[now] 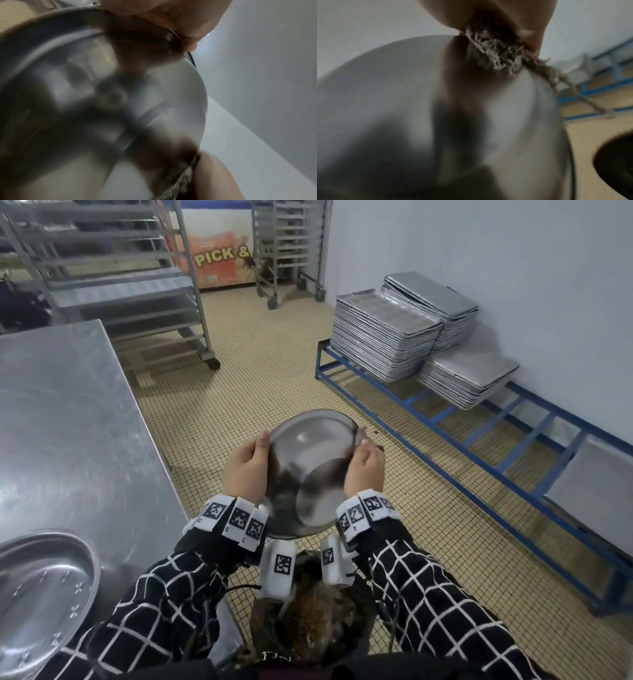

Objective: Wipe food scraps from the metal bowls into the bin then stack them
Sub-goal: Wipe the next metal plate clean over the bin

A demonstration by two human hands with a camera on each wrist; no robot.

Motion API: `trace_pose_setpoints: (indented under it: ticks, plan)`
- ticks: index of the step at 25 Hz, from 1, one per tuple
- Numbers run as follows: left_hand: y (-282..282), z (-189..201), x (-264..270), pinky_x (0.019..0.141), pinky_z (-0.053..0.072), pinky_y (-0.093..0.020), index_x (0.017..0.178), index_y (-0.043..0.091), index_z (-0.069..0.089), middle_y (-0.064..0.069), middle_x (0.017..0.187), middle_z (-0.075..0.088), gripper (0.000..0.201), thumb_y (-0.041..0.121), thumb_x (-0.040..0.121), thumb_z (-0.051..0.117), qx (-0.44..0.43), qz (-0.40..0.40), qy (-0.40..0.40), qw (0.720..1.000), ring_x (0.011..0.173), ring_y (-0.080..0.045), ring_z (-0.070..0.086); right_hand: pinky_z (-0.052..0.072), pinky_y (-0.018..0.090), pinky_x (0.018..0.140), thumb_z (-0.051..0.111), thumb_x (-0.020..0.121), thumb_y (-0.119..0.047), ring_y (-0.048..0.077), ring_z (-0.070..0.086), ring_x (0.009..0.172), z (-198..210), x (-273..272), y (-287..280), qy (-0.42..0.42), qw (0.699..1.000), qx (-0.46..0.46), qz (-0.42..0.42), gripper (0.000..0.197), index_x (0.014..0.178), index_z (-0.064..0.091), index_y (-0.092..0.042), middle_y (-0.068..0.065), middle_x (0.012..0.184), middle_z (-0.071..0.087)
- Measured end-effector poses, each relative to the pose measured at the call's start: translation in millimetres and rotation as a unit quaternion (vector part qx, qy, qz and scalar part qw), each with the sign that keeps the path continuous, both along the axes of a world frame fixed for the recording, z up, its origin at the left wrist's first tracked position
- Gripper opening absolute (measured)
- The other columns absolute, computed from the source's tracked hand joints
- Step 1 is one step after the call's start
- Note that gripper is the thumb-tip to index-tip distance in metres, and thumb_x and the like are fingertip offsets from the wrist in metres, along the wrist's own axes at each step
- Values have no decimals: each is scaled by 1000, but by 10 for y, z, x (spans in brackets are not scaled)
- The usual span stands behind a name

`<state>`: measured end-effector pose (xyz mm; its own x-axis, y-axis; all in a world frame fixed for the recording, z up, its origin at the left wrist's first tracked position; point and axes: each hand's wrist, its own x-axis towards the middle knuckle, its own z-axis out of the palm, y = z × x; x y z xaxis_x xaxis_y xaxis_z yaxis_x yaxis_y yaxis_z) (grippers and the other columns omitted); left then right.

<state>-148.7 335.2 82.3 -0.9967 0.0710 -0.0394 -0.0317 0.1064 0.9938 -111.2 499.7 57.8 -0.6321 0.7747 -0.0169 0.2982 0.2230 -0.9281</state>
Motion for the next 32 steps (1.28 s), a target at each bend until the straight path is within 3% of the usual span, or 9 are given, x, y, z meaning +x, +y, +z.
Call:
trace_pose_setpoints:
  ticks: [5, 9, 14, 17, 20, 23, 25, 28, 32]
  plan:
    - [-28, -128, -6, 77, 52, -48, 73, 14, 66, -14, 76, 61, 50, 57, 90, 49, 28, 10, -67, 997, 72, -28, 57, 35, 32, 96, 32, 102, -31, 25, 46, 121, -209, 225, 123, 12, 996, -80, -34, 39, 131, 50, -12, 9, 132, 48]
    - [-90, -248, -2, 87, 52, -46, 93, 14, 70, -11, 92, 71, 45, 52, 94, 45, 26, -23, -81, 996, 89, -30, 67, 39, 30, 96, 39, 99, -39, 18, 52, 114, -109, 328, 377, 2, 985, -164, 46, 39, 130, 52, -19, 0, 121, 57]
    - [-192, -380, 9, 93, 47, -38, 106, 16, 59, -3, 102, 64, 43, 52, 96, 40, -52, -75, -36, 995, 101, -24, 58, 38, 16, 67, 41, 99, -36, 14, 55, 97, -41, 456, 435, 8, 996, -41, 74, 34, 121, 56, -16, -8, 99, 58]
    - [-214, -300, 86, 87, 46, -30, 117, 27, 52, 8, 108, 58, 26, 42, 99, 42, -98, -92, 7, 991, 104, -17, 55, 35, 12, 62, 42, 99, -34, 11, 54, 88, 107, 387, 432, -1, 991, 33, 129, 30, 117, 57, -16, -12, 91, 56]
    - [-168, -162, 120, 86, 50, -32, 121, 35, 54, 10, 108, 63, 27, 40, 97, 46, -111, -152, 47, 981, 99, -11, 60, 38, 15, 72, 45, 98, -26, 10, 52, 90, 313, 259, 375, -48, 937, 206, 277, 24, 112, 58, -12, -5, 98, 57]
    - [-61, -53, 115, 75, 47, -25, 99, 29, 63, 8, 89, 66, 18, 37, 97, 47, -188, -200, 67, 959, 85, -9, 60, 43, 29, 88, 47, 97, -24, 14, 50, 98, 355, 132, 228, -57, 861, 344, 371, 20, 108, 59, -13, -1, 103, 57]
    - [-36, -47, 113, 75, 44, -28, 84, 26, 64, 5, 81, 65, 23, 35, 98, 48, -190, -171, 74, 964, 79, -12, 58, 47, 36, 89, 47, 95, -25, 16, 50, 100, 328, 137, 102, -13, 864, 371, 339, 23, 110, 61, -13, 2, 107, 57]
    - [-25, -88, 96, 83, 50, -40, 83, 27, 65, 1, 81, 67, 21, 32, 97, 49, -155, -90, 66, 982, 81, -19, 61, 48, 26, 85, 54, 91, -29, 16, 52, 100, 232, 251, -195, 78, 890, 398, 208, 30, 115, 65, -12, 5, 113, 54]
    - [10, -44, 56, 87, 51, -51, 75, 32, 70, -3, 81, 72, 26, 42, 92, 52, -53, -46, 11, 997, 85, -27, 67, 33, 46, 106, 51, 91, -31, 26, 45, 120, 55, 378, -500, 100, 865, 443, 214, 39, 127, 59, -15, 6, 120, 54]
